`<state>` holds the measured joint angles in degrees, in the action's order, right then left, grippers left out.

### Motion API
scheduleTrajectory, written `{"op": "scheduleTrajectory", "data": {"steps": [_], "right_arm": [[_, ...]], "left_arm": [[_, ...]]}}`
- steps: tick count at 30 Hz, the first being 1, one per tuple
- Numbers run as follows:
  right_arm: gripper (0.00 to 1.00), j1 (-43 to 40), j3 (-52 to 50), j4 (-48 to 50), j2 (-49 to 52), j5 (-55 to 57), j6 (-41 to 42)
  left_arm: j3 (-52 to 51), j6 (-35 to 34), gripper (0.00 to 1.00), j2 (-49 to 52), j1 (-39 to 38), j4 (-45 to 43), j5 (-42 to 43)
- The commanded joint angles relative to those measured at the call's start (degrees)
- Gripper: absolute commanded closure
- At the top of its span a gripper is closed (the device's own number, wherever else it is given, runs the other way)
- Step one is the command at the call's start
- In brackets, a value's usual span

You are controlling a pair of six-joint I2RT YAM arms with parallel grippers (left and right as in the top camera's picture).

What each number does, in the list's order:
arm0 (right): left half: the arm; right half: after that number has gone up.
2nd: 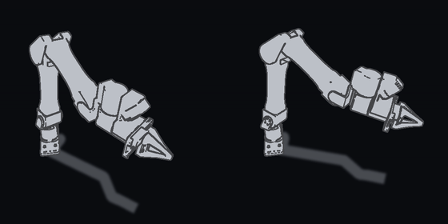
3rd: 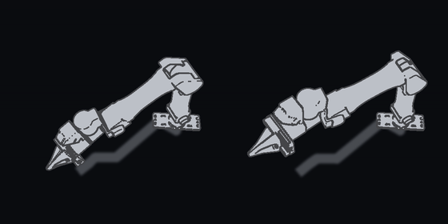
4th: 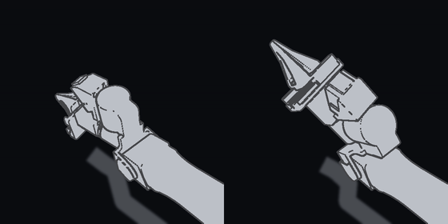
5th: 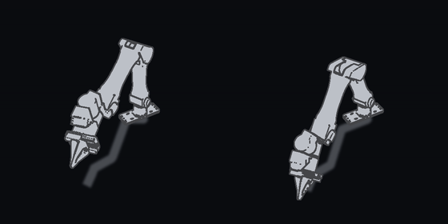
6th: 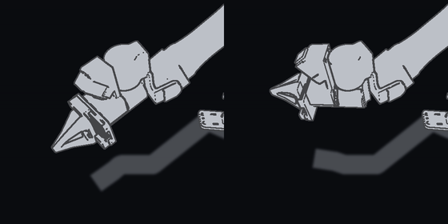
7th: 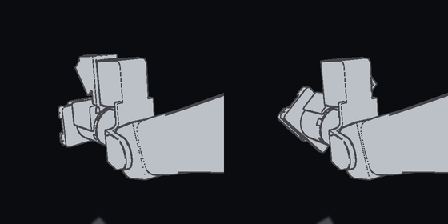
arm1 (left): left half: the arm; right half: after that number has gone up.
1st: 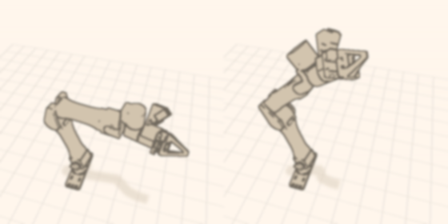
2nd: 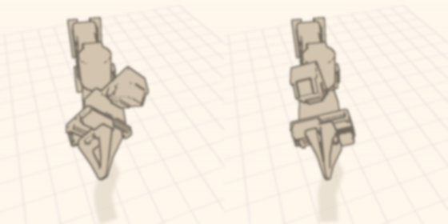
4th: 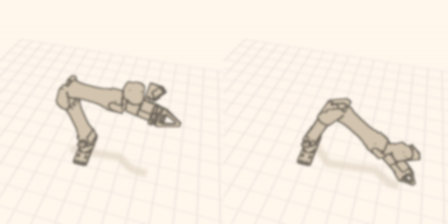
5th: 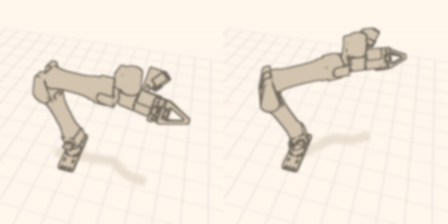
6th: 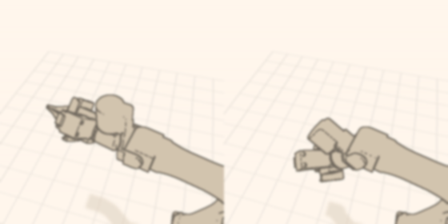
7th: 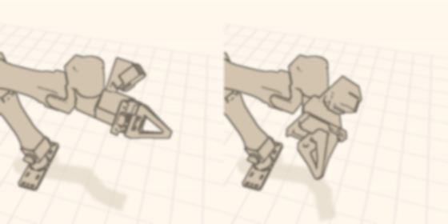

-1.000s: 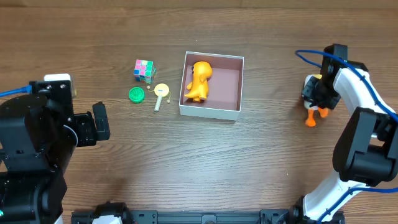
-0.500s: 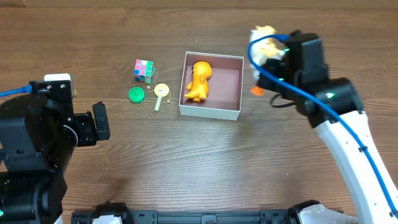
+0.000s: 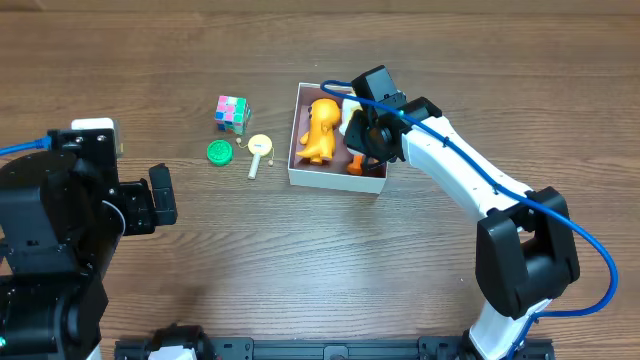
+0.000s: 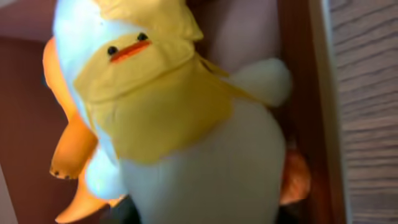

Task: Pack container
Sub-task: 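Place the white plush duck into the box beside the dinosaur, then grasp the Rubik's cube with the left gripper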

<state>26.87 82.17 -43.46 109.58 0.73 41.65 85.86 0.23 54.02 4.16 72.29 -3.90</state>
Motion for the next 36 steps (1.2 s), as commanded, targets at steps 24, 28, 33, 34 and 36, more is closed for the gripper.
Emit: {"op": "scheduleTrajectory", "data": {"steps": [24,28,33,34,36], "right_arm": [[0.00,-24.48,15.67,-34.10,-25.03,0.66,-16.24],[0.00,-24.48,15.67,-35.12,-24.92,0.68,-16.24],[0.00,-24.48,15.67,-35.60,-24.92,0.70,-16.41],[0.00,-24.48,15.67,-36.04,-24.92,0.70,-16.44],[0.00,-24.48,15.67,-36.98,-24.92,0.85,-16.41]], "left_arm": [[0.63,1.86,0.00,27.58,0.28,-7.82,9.90],[3.61,8.66,0.00,42.51,-2.05,-12.04,9.55],[4.59,16.09,0.00,54.03,-9.84,-18.56,-4.52],[4.61,16.09,0.00,55.12,-10.34,-20.41,-6.34],[4.63,15.52,0.00,57.00,-10.60,-25.03,-8.11]]}}
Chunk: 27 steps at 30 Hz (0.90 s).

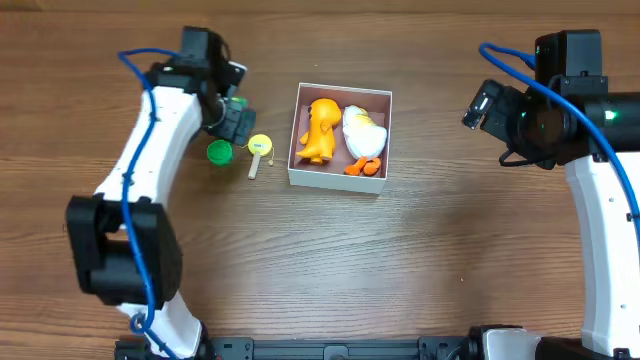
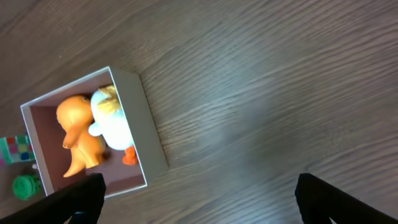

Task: Pack container
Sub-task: 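Grasp the Rubik's cube with the left gripper, then lower the Rubik's cube into the box front and release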

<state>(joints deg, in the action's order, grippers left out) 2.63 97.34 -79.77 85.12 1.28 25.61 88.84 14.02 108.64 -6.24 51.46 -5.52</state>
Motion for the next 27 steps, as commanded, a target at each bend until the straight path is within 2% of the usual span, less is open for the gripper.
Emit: {"op": "scheduleTrajectory", "data": {"steps": [1,7,16,18,21,24,27], "right_arm": [[0.00,-0.24,0.48,-0.96,-0.46,0.57,-0.39],[0.00,-0.24,0.48,-0.96,-0.46,0.57,-0.37],[0.00,-0.24,0.37,-1.84,-0.46,2.08,-0.39],[0.00,-0.24,0.35,-1.99,-0.46,2.10,-0.39],[0.00,-0.24,0.35,-2.03,-0.46,2.12,-0.39],[0.00,-0.24,0.35,-2.29,-0.46,2.32,-0.59],[0.00,-0.24,0.35,-3.32,-0.46,2.75,-0.59]], "left_arm": [[1.68,1.18,0.00,2.84,0.13,-5.51,-6.47],[1.66,-1.40,0.00,8.70,0.59,-11.06,-2.12],[1.66,-6.56,0.00,12.90,1.99,-14.34,4.87],[1.66,-6.56,0.06,13.11,2.10,-15.76,5.05],[1.66,-6.58,0.22,13.11,2.10,-16.83,5.05],[1.66,-6.54,0.30,13.11,2.10,-16.90,4.98],[1.99,-6.54,0.48,13.07,2.10,-16.22,4.98]]}}
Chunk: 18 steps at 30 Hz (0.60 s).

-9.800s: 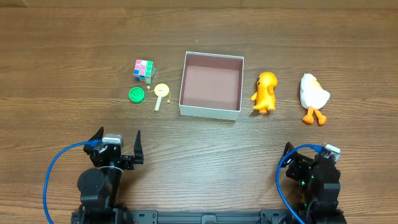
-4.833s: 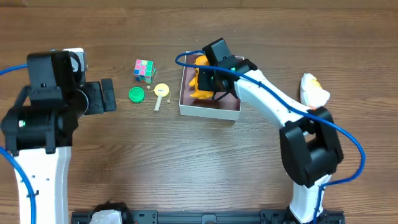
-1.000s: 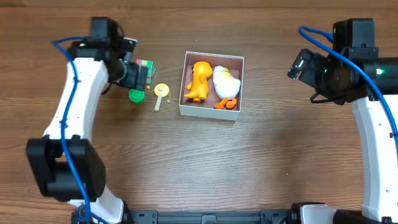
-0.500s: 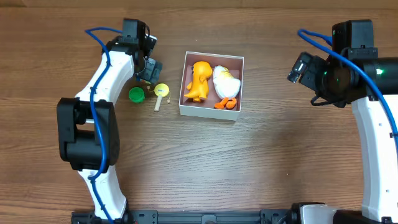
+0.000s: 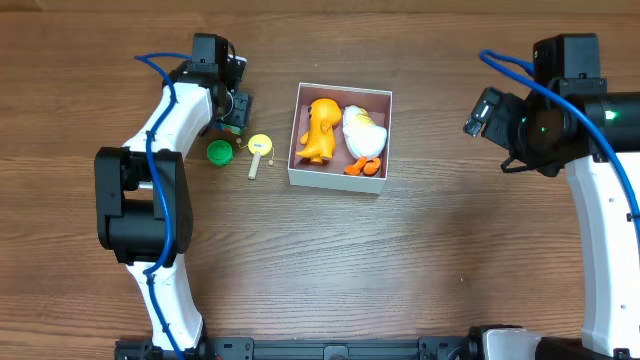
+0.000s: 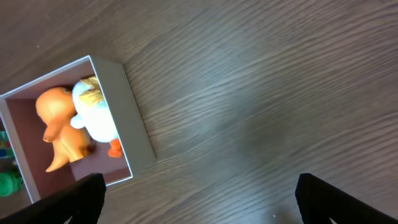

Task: Pack container
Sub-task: 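Lower the Rubik's cube into the box front and release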

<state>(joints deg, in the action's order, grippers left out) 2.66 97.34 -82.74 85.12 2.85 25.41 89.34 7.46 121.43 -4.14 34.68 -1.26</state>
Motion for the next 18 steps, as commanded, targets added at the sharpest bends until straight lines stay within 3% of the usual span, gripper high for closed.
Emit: {"op": "scheduleTrajectory", "data": {"steps": [1,6,8,12,14,16,18], "right_arm": [[0.00,-0.26,0.35,-0.55,-0.46,1.16,-0.39],[0.01,-0.26,0.35,-0.33,-0.46,1.16,-0.37],[0.01,-0.26,0.35,-0.37,-0.46,1.14,-0.39],[0.02,-0.26,0.35,-0.35,-0.46,1.16,-0.39],[0.02,-0.26,0.35,-0.31,-0.46,1.14,-0.37],[0.02,-0.26,0.35,-0.31,-0.46,1.14,-0.37],[0.02,-0.26,0.35,-0.37,-0.46,1.11,-0.37]], "left_arm": [[1.95,0.02,0.52,0.28,0.00,1.29,0.72],[9.77,-0.02,0.61,0.26,-0.04,9.99,1.16],[16.41,-0.46,0.62,-0.17,-0.09,17.42,2.01],[28.57,-2.99,0.77,-2.73,-1.77,32.13,10.34],[32.41,-4.90,0.88,-6.32,-7.19,39.21,9.64],[32.41,-8.26,0.88,-8.31,-11.69,40.52,9.14],[31.93,-17.46,0.87,-8.55,-17.68,40.83,5.09]]}}
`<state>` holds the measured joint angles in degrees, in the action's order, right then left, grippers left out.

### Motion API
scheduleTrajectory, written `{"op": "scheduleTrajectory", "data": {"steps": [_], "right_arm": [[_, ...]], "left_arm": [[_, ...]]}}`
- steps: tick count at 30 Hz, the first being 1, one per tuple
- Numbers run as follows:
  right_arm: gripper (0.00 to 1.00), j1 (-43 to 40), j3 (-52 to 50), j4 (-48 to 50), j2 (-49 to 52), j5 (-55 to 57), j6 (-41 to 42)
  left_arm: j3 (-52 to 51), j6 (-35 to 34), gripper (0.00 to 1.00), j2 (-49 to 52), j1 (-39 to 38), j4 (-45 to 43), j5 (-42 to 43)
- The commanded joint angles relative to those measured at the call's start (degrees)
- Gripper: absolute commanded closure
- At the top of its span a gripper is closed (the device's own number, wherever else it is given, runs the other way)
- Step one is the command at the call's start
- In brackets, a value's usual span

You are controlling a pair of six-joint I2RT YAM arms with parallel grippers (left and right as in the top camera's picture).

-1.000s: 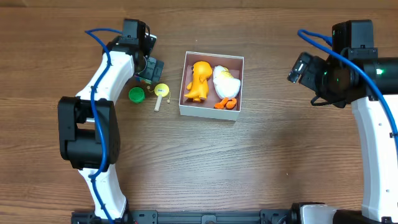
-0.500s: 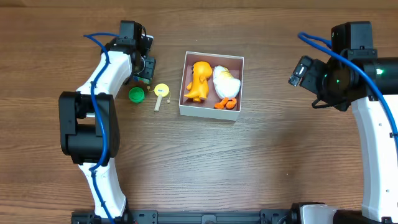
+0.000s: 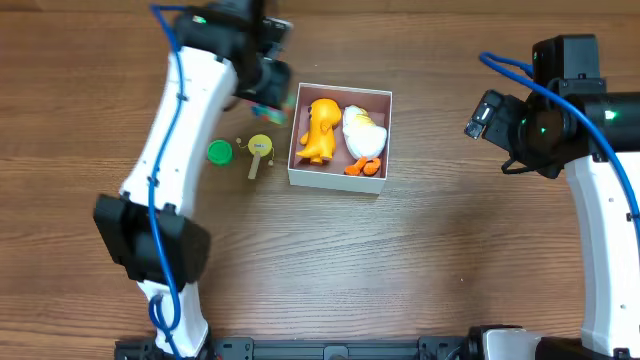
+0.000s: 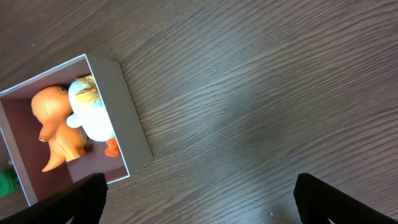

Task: Pack container
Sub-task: 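Lower the Rubik's cube into the box front and release, then grasp the green round toy with the left gripper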

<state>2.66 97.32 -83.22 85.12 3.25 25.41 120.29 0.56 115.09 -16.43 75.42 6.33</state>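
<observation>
The white box [image 3: 338, 177] with a brown inside holds an orange dinosaur [image 3: 321, 128] and a white duck plush [image 3: 362, 129]. In the right wrist view the box [image 4: 126, 118], dinosaur [image 4: 57, 129] and duck [image 4: 93, 116] lie at the left. My left gripper [image 3: 266, 93] is just left of the box's far left corner, above the table, shut on the coloured puzzle cube [image 3: 270, 101]. Far right of the box, my right gripper [image 3: 480, 114] hangs over bare wood; its fingers [image 4: 81, 198] are wide apart and empty, so it is open [image 4: 202, 208].
A green disc [image 3: 219, 152] and a yellow round-headed stick [image 3: 259, 148] lie on the table left of the box. The disc's edge [image 4: 5, 182] shows at the left border of the right wrist view. Wood table all around.
The left gripper was down at the cube left of the box; now it is nearer the box's far left corner with the cube in it. The right arm has barely moved.
First my right gripper was in the box at the duck plush, with the left arm back at the near left. Then the duck lay in the box, the right arm stood off to the right and the left gripper reached the cube. Now the cube is carried.
</observation>
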Motion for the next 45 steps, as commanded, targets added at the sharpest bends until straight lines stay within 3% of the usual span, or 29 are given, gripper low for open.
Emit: {"op": "scheduleTrajectory", "data": {"steps": [1,5,8,11,14,15,16,17,18,24,28,32,36,38,43,45], "right_arm": [[0.02,-0.26,0.37,0.09,-0.46,0.72,-0.37],[0.02,-0.26,0.37,0.13,-0.46,0.72,-0.37],[0.02,-0.26,0.37,0.13,-0.46,0.72,-0.37],[0.02,-0.26,0.37,-0.11,-0.46,0.74,-0.39],[0.02,-0.26,0.37,0.00,-0.46,0.74,-0.39],[0.02,-0.26,0.37,0.11,-0.46,0.74,-0.39],[0.02,-0.26,0.37,0.13,-0.46,0.72,-0.39],[0.02,-0.26,0.37,0.17,-0.46,0.72,-0.37],[0.02,-0.26,0.37,0.20,-0.46,0.72,-0.39],[0.03,-0.26,0.37,-0.26,-0.46,0.72,-1.62],[0.01,-0.26,0.37,-0.31,-0.46,0.72,-1.70],[0.00,-0.26,0.37,-0.31,-0.46,0.66,-1.66],[0.00,-0.26,0.37,-1.16,-0.46,0.52,-1.66],[0.00,-0.26,0.37,-1.29,-0.46,0.50,-1.64],[0.00,-0.26,0.37,-1.64,-0.46,-0.55,-1.44],[0.00,-0.26,0.37,-1.53,-0.46,-0.52,-1.44]], "left_arm": [[0.15,-12.72,0.87,-1.95,-7.85,-0.70,-4.15],[-7.23,-21.49,0.86,0.48,-15.54,-7.91,-5.51],[-15.32,-24.20,0.86,1.92,-19.80,-16.72,-5.51],[-20.17,-29.73,0.82,1.95,-20.96,-20.28,-9.94],[-22.12,-29.75,0.78,1.95,-20.96,-21.49,-10.34],[-22.53,-29.77,0.72,1.95,-21.11,-20.90,-9.16],[-22.53,-30.03,0.59,1.95,-21.24,-20.24,-7.69],[-22.51,-30.21,0.12,1.92,-21.40,-19.89,-6.16],[-22.51,-30.18,0.00,1.92,-21.46,-19.78,-6.12],[-13.97,-29.27,0.00,1.77,-20.02,-11.54,-6.99],[2.47,-27.54,0.00,-0.63,-16.92,8.31,-19.63],[7.50,-25.70,0.00,-6.56,-7.32,21.40,-23.98],[-0.79,-20.41,0.00,-15.04,3.39,21.40,-21.16],[-12.11,-16.39,0.00,-18.82,11.37,18.60,-19.91],[-36.20,-9.46,0.00,-18.47,14.38,-2.84,-16.13],[-42.53,-2.51,0.04,-17.38,14.08,-12.90,-11.30]]}}
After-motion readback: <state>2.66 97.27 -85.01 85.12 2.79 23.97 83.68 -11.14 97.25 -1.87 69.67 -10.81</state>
